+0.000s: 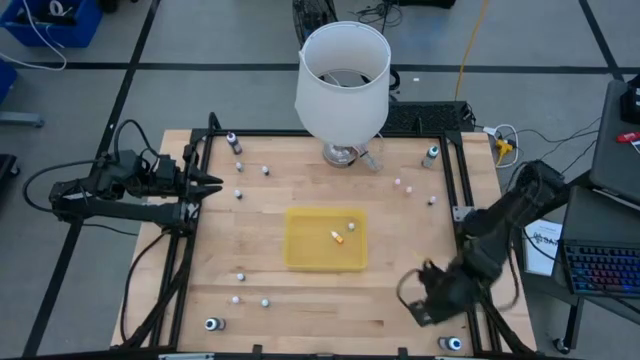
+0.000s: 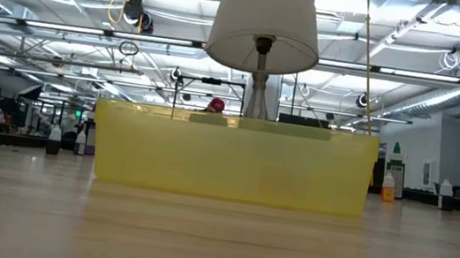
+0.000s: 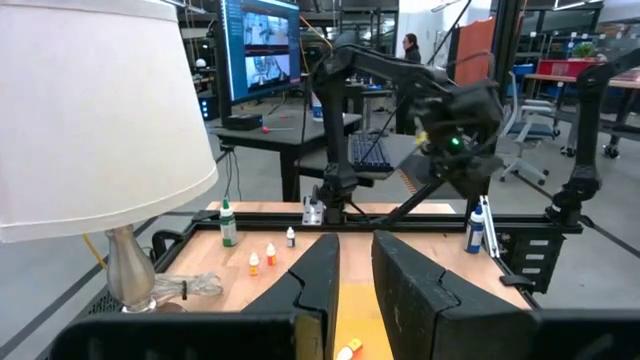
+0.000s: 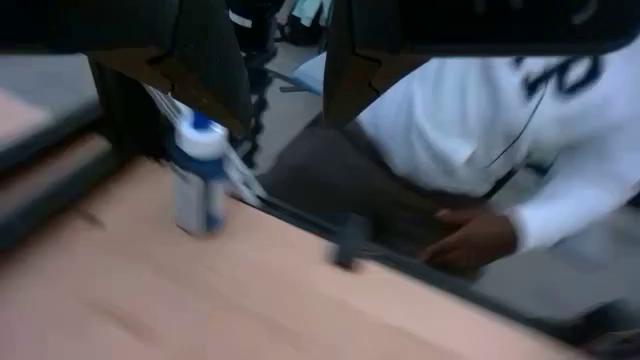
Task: Pick & Place food coloring
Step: Put the blue food coloring bottle into the yellow bin
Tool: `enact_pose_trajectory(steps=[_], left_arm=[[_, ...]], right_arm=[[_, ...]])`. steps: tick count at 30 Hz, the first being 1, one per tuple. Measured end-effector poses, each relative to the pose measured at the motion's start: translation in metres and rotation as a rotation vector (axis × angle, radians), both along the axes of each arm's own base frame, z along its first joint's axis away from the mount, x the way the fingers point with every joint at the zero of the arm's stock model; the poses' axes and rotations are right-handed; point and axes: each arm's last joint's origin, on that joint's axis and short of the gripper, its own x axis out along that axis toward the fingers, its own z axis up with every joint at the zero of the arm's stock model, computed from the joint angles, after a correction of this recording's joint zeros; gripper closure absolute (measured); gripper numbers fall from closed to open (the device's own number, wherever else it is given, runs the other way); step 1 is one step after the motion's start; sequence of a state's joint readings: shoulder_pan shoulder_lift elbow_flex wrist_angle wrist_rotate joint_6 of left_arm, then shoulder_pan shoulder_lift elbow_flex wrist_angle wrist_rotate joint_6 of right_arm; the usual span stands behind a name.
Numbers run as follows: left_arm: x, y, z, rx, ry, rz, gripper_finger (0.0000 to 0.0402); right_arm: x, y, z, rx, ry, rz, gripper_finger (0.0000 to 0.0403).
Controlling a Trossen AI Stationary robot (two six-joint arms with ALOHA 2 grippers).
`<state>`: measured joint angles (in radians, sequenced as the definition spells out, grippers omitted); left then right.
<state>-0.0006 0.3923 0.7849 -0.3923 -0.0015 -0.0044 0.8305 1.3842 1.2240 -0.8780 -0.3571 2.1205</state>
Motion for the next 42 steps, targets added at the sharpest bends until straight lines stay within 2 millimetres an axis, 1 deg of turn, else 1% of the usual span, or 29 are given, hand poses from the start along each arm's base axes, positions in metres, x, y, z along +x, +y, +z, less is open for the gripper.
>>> enact_pose_trajectory(steps=[3, 6, 9, 14, 17, 23, 29, 42], left_arm=[[0.000, 0.000, 0.000, 0.000, 0.000, 0.000, 0.0334], [0.000, 0.000, 0.000, 0.000, 0.000, 0.000, 0.0334], [0.000, 0.000, 0.000, 0.000, 0.001, 0.000, 0.0334], [0.000, 0.000, 0.000, 0.000, 0.000, 0.000, 0.0334], [0.000, 0.000, 0.000, 0.000, 0.000, 0.000, 0.0334], [0.000, 0.000, 0.000, 0.000, 0.000, 0.000, 0.0334], [0.000, 0.000, 0.000, 0.000, 0.001, 0.000, 0.0334], [0.000, 0.000, 0.000, 0.000, 0.000, 0.000, 0.0334]], right_arm=[[-0.019, 0.023, -0.009, -0.007, 0.145, -0.018, 0.0289], [-0.032, 0.038, -0.017, -0.024, 0.201, 0.011, 0.0289], [-0.030, 0.043, -0.024, -0.061, 0.191, 0.009, 0.0289], [-0.026, 0.049, -0.033, -0.073, 0.195, 0.011, 0.0289], [-0.026, 0.051, -0.037, -0.086, 0.199, 0.018, 0.0289], [-0.028, 0.048, -0.045, -0.120, 0.189, 0.026, 0.0289], [-0.028, 0.048, -0.050, -0.112, 0.182, 0.020, 0.0289], [-0.029, 0.046, -0.052, -0.127, 0.183, 0.038, 0.0289]])
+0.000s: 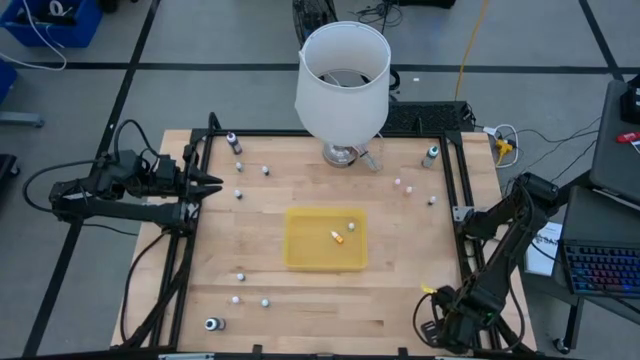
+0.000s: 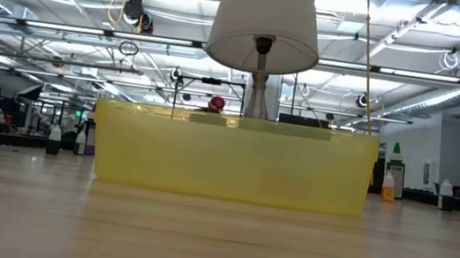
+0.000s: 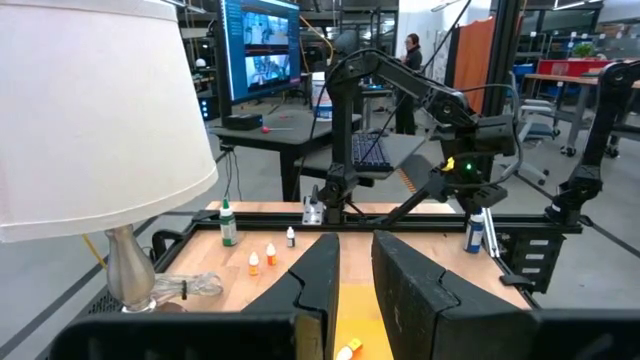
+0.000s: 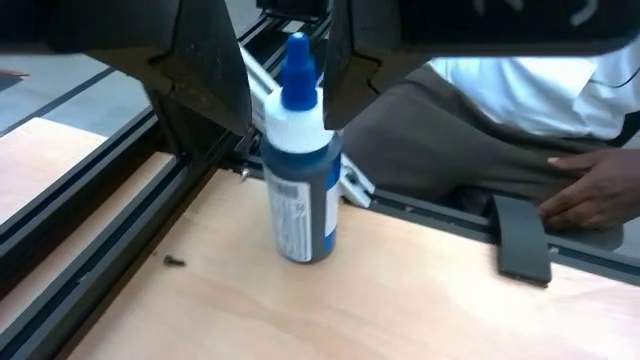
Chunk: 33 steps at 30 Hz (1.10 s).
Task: Pick & Place food coloring
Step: Put the blue food coloring bottle into the yellow bin
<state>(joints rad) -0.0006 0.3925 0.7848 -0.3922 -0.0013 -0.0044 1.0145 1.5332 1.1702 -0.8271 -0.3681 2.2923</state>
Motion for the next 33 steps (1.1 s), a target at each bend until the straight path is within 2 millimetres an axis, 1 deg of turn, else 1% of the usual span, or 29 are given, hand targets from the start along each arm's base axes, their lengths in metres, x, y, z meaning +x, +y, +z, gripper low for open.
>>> enact_pose_trajectory(steps=[4, 10, 14, 18, 21, 25, 33], left_arm=[[0.000, 0.000, 0.000, 0.000, 0.000, 0.000, 0.0334], [0.000, 0.000, 0.000, 0.000, 0.000, 0.000, 0.0334], [0.000, 0.000, 0.000, 0.000, 0.000, 0.000, 0.0334], [0.000, 0.000, 0.000, 0.000, 0.000, 0.000, 0.0334], [0.000, 0.000, 0.000, 0.000, 0.001, 0.000, 0.0334], [0.000, 0.000, 0.000, 0.000, 0.001, 0.000, 0.0334], [0.000, 0.000, 0.000, 0.000, 0.000, 0.000, 0.0334]], right_arm=[[-0.002, -0.003, -0.010, -0.009, 0.004, 0.015, 0.0289], [0.001, -0.002, -0.029, 0.075, -0.046, 0.020, 0.0288], [0.000, -0.006, -0.039, 0.080, -0.044, 0.026, 0.0288], [-0.001, -0.009, -0.043, 0.098, -0.023, 0.056, 0.0288], [0.000, -0.008, -0.044, 0.114, -0.041, 0.067, 0.0288], [0.000, -0.010, -0.044, 0.100, -0.035, 0.074, 0.0288], [0.005, -0.028, -0.048, 0.008, -0.018, 0.148, 0.0289]])
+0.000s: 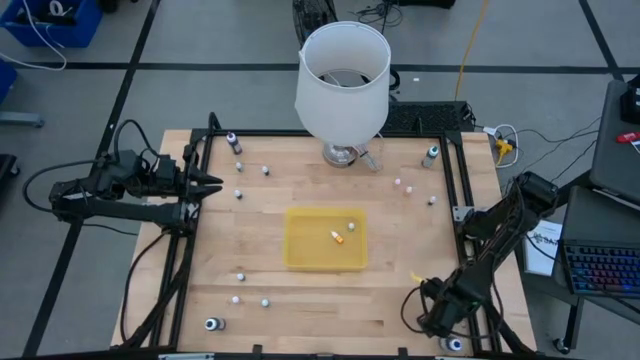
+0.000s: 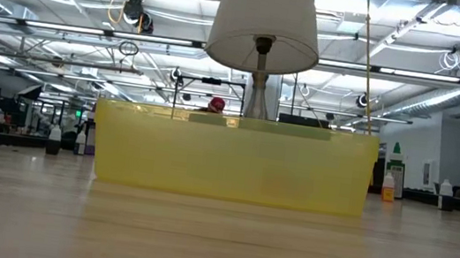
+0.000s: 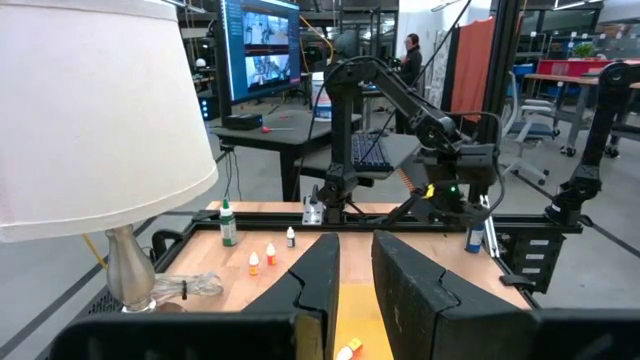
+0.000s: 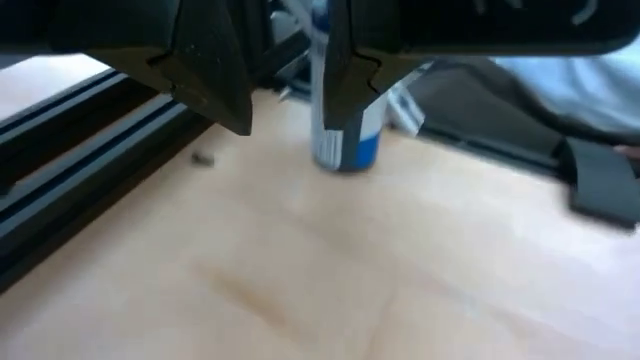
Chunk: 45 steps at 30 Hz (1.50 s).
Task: Pick & Place food coloring
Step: Put the blue food coloring bottle into the yellow bin
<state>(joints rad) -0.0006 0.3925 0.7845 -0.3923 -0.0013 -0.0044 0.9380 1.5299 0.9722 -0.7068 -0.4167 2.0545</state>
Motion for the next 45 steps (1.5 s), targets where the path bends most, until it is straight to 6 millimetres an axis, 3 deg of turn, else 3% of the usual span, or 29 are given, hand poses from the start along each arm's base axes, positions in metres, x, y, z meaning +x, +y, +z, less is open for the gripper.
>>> enact_pose_trajectory(steps=[11, 15, 28, 34, 45], left_arm=[[0.000, 0.000, 0.000, 0.000, 0.000, 0.000, 0.0334], [0.000, 0.000, 0.000, 0.000, 0.000, 0.000, 0.0334], [0.000, 0.000, 0.000, 0.000, 0.000, 0.000, 0.0334], [0.000, 0.000, 0.000, 0.000, 0.000, 0.000, 0.0334], [0.000, 0.000, 0.000, 0.000, 0.000, 0.000, 0.0334]], right_arm=[[0.025, -0.024, -0.003, -0.241, -0.357, 0.178, 0.0289], [0.035, -0.033, -0.003, -0.250, -0.375, 0.195, 0.0282], [0.061, -0.059, 0.002, 0.193, -0.072, 0.064, 0.0190], [0.057, -0.046, 0.007, 0.355, 0.074, 0.001, 0.0193], [0.042, -0.025, 0.003, 0.374, 0.159, -0.039, 0.0195]])
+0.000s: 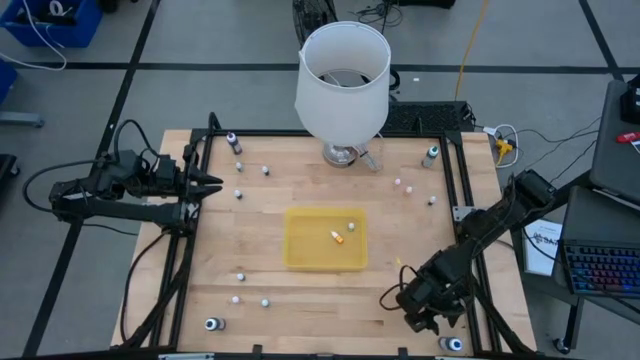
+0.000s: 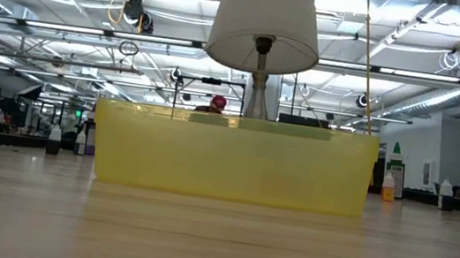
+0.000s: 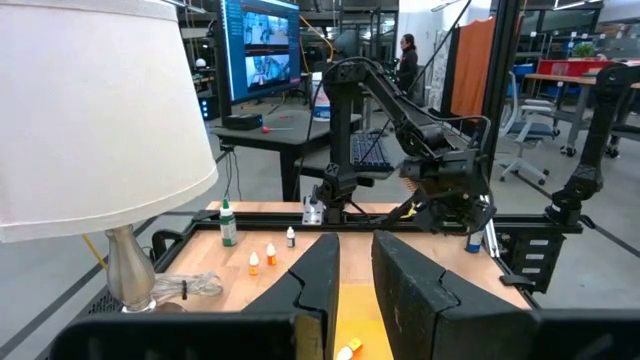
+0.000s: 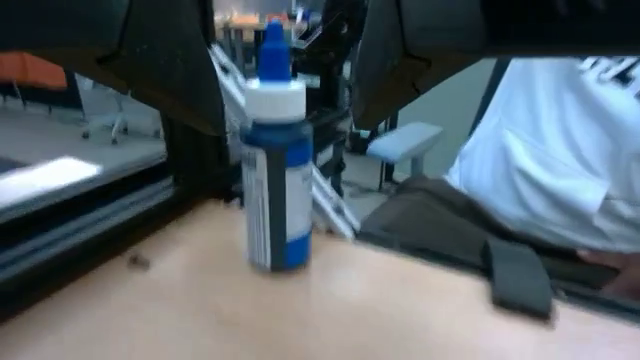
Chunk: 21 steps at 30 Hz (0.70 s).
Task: Pick & Place food coloring
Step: Put the blue food coloring bottle into the yellow bin
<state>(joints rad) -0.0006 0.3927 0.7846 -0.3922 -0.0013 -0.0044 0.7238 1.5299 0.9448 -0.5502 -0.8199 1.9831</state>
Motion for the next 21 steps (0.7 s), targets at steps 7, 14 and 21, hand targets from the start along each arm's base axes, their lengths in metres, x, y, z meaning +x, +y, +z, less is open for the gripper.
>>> enact_pose_trajectory(steps=[7, 14, 21], left_arm=[[0.000, 0.000, 0.000, 0.000, 0.000, 0.000, 0.0334], [0.000, 0.000, 0.000, 0.000, 0.000, 0.000, 0.0334], [0.000, 0.000, 0.000, 0.000, 0.000, 0.000, 0.0334]], right_arm=[[-0.007, 0.016, 0.002, 0.030, 0.052, -0.028, 0.0193], [-0.017, 0.032, 0.005, 0.031, 0.104, -0.061, 0.0193], [-0.022, 0.040, 0.005, -0.017, 0.053, -0.118, 0.0199]])
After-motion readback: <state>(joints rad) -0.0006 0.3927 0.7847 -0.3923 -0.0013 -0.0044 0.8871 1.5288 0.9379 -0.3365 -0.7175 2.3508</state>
